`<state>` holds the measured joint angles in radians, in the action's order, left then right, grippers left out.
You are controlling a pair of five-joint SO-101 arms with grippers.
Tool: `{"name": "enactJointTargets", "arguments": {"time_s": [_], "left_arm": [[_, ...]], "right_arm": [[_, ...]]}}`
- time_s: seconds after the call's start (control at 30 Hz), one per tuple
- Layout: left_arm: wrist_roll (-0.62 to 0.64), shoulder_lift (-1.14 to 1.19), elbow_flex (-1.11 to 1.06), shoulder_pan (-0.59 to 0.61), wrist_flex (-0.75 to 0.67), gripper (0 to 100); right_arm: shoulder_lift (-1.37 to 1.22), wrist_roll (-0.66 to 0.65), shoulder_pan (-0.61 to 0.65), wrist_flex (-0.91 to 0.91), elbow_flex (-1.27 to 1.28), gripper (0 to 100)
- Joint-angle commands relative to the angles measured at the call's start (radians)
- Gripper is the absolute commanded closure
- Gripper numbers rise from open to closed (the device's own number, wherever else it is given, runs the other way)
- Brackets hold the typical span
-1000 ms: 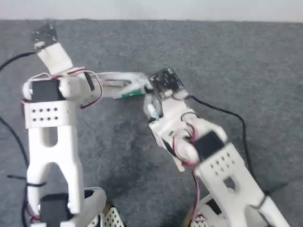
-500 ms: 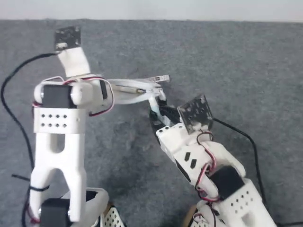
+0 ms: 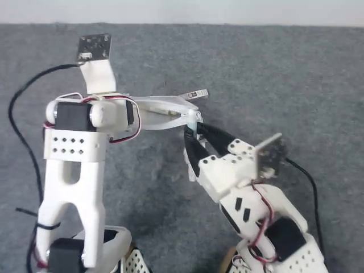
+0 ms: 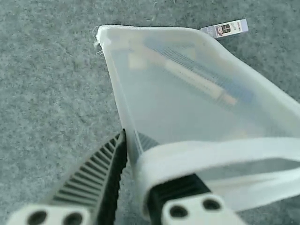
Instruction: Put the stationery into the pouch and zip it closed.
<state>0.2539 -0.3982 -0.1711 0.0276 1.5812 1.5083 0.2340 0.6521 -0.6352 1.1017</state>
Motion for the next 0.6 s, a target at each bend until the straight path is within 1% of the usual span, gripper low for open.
{"name": "enactJointTargets", "arguments": {"time_s": [0.0,0.17,0.37,0.47,0.57], "left_arm": [[-0.003,-0.063,0.025,0.000,0.000,99],[-0.002,-0.058,0.025,0.000,0.000,99],[0.025,-0.058,0.024,0.003,-0.012,99],[0.035,-0.057,0.021,0.038,-0.032,99],[0.035,-0.057,0.021,0.055,-0.035,99]], "right_arm": [[0.044,0.044,0.042,0.084,0.003,99.1],[0.044,0.044,0.120,0.305,0.081,99.1],[0.044,0.048,0.127,0.650,0.178,99.1],[0.042,0.048,0.127,0.756,0.184,99.1],[0.042,0.044,0.127,0.825,0.184,99.1]]}}
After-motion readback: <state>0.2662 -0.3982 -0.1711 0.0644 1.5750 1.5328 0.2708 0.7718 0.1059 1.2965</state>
